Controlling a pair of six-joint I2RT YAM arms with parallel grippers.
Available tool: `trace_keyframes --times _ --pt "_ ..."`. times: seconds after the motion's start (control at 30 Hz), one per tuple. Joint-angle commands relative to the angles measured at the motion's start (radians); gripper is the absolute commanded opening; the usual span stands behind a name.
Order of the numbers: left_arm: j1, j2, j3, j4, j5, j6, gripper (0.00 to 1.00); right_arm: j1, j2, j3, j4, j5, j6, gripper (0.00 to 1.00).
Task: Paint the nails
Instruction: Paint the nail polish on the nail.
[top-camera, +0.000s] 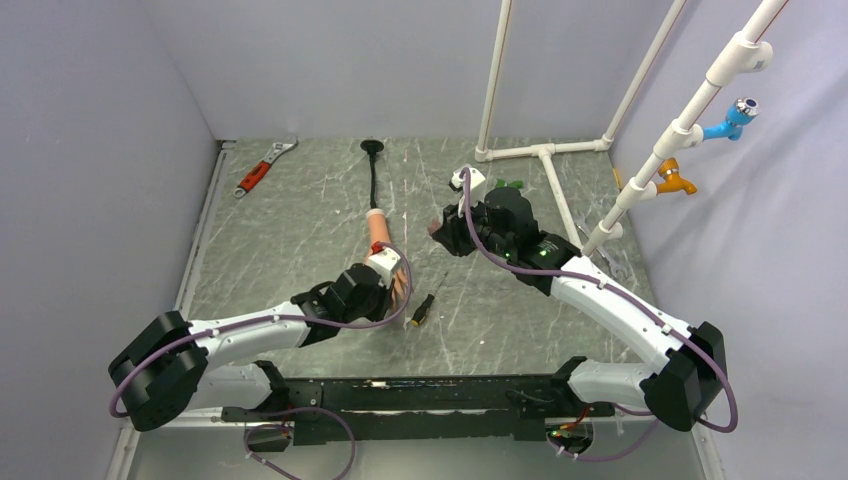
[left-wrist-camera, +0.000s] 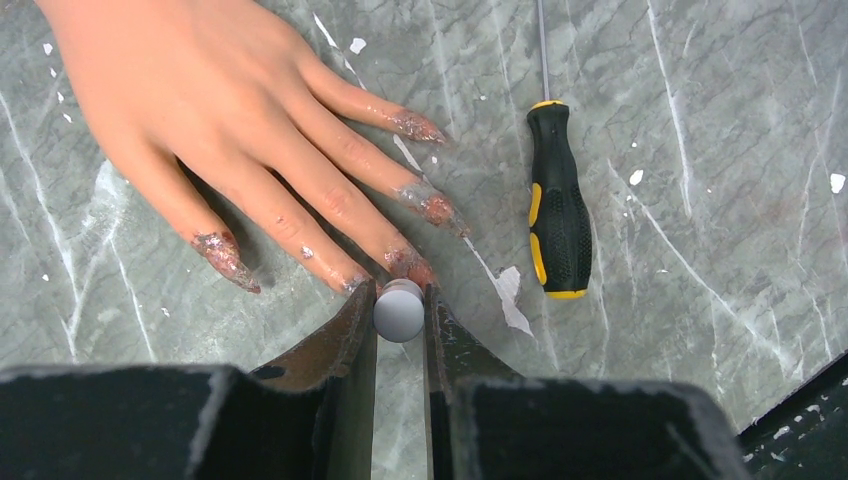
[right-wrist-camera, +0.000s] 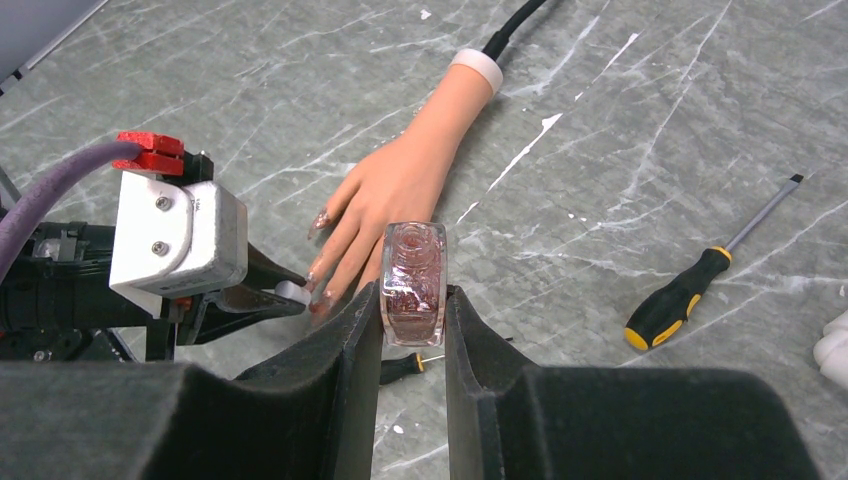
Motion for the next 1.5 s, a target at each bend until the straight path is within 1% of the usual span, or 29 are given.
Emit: trace_keyframes --times 0.0,0.77,1.13,1.47 --pt "-0.005 0.003 0.043 0.002 -0.022 0.018 0.00 -0.004 -0.009 -0.001 0.045 0.006 0.003 0.00" --pt "-0.005 0.014 0.080 -0.022 -0.052 0.054 0.00 -0.004 -0.011 -0.001 0.040 0.005 0.002 0.00" --pt "-0.005 0.036 0.080 0.002 -0.001 0.047 0.00 -0.004 -0.007 0.005 0.037 0.005 0.001 0.00" --pt "-0.005 0.025 0.064 0.028 0.044 0.025 0.00 -0.004 -0.002 0.010 0.035 0.003 0.000 0.00"
